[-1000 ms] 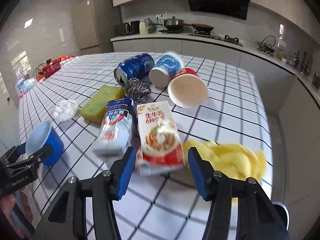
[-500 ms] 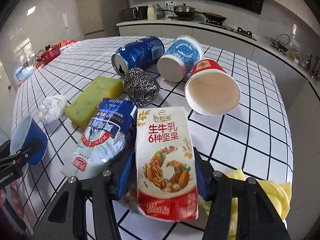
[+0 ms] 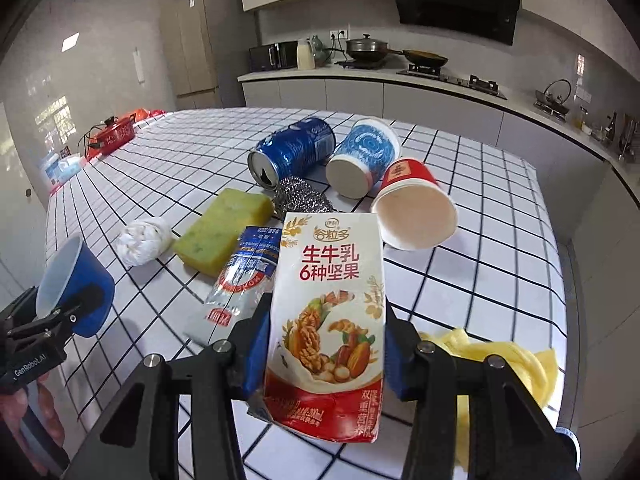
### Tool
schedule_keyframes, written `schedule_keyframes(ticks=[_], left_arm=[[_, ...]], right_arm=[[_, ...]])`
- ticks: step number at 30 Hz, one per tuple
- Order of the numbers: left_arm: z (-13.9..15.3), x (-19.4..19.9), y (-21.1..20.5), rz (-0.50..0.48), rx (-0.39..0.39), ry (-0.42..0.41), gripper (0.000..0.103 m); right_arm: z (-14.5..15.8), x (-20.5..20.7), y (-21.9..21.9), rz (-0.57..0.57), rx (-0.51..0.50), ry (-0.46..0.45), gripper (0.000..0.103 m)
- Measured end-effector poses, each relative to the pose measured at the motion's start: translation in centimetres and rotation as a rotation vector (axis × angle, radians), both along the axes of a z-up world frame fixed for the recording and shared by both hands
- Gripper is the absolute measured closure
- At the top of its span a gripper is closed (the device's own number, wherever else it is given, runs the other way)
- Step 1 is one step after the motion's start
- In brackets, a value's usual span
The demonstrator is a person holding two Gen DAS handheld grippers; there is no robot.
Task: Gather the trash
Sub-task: 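Carry the blue cup and milk carton over the black bin with both tools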
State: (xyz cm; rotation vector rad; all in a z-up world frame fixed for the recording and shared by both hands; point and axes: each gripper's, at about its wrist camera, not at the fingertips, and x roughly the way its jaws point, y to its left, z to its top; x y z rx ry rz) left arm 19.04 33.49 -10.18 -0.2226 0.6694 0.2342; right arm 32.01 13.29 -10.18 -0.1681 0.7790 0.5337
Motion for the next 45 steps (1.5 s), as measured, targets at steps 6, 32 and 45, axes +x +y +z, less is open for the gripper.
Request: schedule_keyframes(ticks=[6, 32, 45], left_arm=[[1.0, -0.7, -2.5, -0.029, 0.009, -0.021, 0.026], [2.8, -1.4, -19.5, -0.291, 0.022, -0.047, 0.026], [2.9, -1.0, -31.0, -0.475, 0.021, -0.038, 0.026]], right_arm=[[1.2, -2.0, -3.1, -0.051, 0.017, -0.029, 0.053], [3.0, -9.0, -21.7, -0.279, 0.036, -0.038, 0.053], [3.1, -12.1, -33.8, -0.425, 0.016, -0.028, 0.053]])
